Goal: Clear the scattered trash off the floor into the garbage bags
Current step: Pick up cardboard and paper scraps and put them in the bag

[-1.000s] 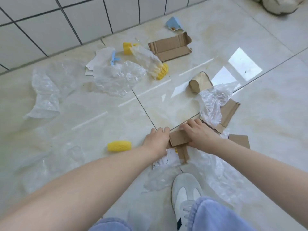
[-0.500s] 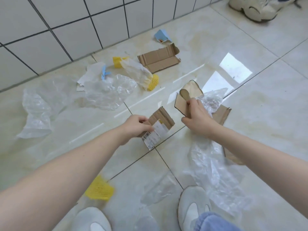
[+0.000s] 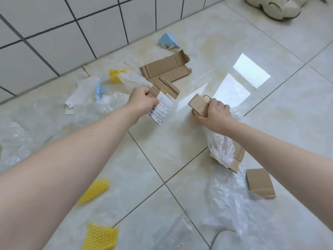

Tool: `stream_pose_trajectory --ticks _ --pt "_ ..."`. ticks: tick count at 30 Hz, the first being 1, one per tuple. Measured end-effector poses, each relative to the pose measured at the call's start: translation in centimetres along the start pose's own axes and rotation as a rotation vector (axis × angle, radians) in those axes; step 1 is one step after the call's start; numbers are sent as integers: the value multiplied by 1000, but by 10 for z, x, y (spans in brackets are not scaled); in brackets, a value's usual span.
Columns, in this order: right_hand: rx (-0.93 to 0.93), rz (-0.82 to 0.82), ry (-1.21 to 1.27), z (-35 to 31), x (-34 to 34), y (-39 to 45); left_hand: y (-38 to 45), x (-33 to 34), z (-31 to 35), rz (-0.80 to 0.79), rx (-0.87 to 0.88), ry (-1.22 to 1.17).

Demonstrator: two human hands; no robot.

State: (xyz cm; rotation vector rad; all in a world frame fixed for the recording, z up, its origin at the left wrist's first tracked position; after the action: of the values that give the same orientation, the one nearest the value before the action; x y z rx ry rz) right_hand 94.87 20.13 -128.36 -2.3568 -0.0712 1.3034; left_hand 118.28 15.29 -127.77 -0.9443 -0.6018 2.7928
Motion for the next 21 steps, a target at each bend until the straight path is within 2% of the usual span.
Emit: stream_pose_trajectory --ticks 7,14,17,21 --pt "44 33 39 2 -1 33 62 -5 35 110 101 227" --pt "28 4 100 7 4 47 106 15 75 153 318 666" --pt "5 0 117 9 6 48 128 12 75 153 269 811" --pt "-25 1 141 9 8 51 152 7 57 97 127 823"
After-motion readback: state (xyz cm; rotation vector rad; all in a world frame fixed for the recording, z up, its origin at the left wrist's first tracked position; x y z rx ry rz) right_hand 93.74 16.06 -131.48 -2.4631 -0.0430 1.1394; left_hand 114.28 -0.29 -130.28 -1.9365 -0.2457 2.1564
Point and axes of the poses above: each hand's wrist, its own y-axis towards the middle knuckle, its own x-axis out of the palm, z = x × y, the point moved 4 cm from there along y, towards the middle knuckle, and after that the axes turned 13 degrees about y, right-handed, at the moved point
